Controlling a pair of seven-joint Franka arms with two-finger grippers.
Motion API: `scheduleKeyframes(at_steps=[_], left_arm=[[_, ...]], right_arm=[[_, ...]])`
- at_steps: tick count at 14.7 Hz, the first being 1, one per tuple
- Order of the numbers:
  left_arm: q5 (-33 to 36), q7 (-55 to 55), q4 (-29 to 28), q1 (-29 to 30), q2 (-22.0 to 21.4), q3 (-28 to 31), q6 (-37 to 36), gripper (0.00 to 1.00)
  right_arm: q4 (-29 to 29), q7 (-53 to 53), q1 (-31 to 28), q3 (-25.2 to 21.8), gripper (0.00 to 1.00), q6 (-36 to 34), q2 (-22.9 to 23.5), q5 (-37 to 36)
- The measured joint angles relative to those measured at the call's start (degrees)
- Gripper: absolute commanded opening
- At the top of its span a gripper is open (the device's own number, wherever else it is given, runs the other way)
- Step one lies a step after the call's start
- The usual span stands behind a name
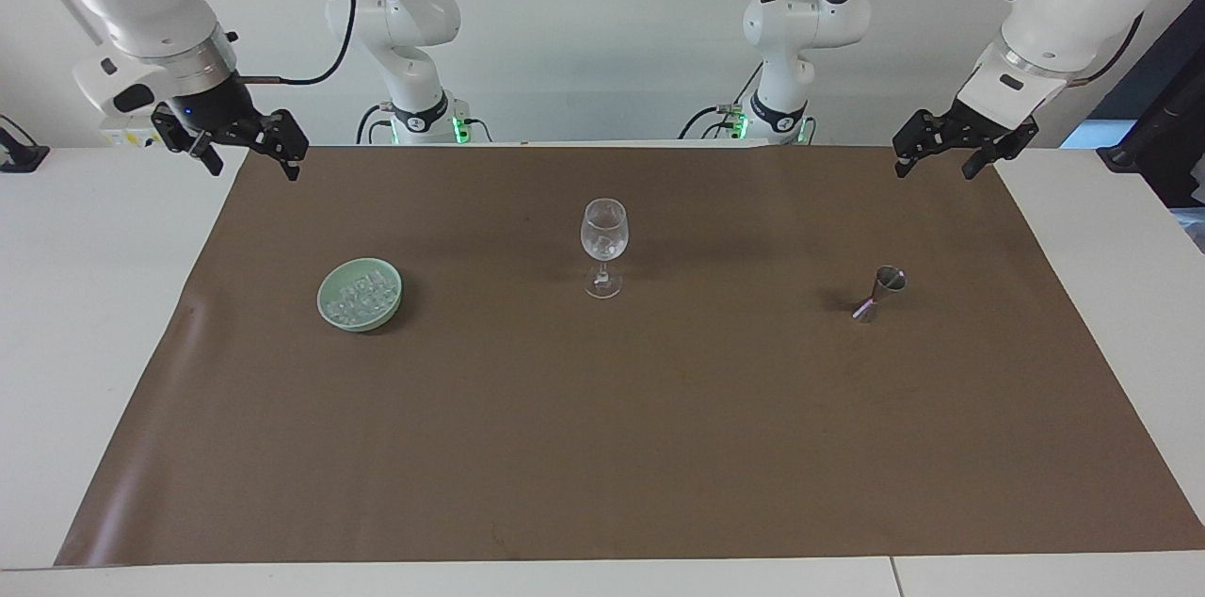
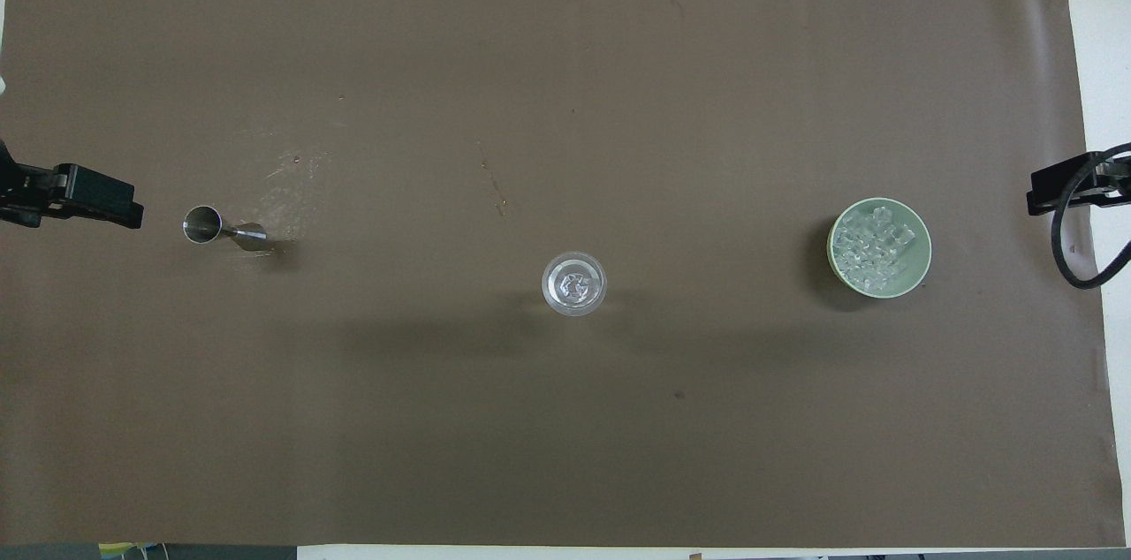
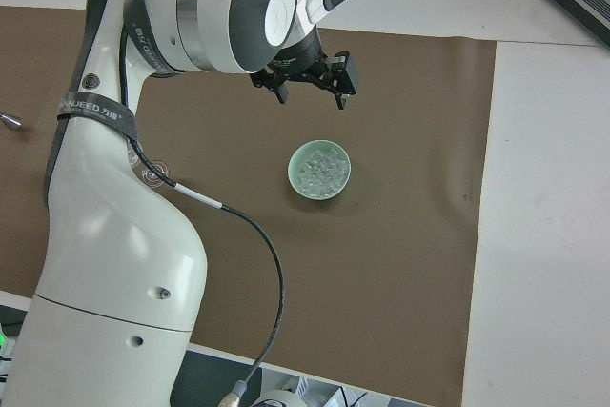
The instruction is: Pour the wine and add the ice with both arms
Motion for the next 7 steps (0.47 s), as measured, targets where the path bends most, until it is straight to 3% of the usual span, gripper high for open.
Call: scheduleKeyframes(at_steps=[7], left_arm=[[0.0,0.0,-0.2,0.1,0.0,0.3,0.0,1.00]], right_arm=[[0.4,0.0,0.0,0.0,1.00,0.0,0.2,0.7]])
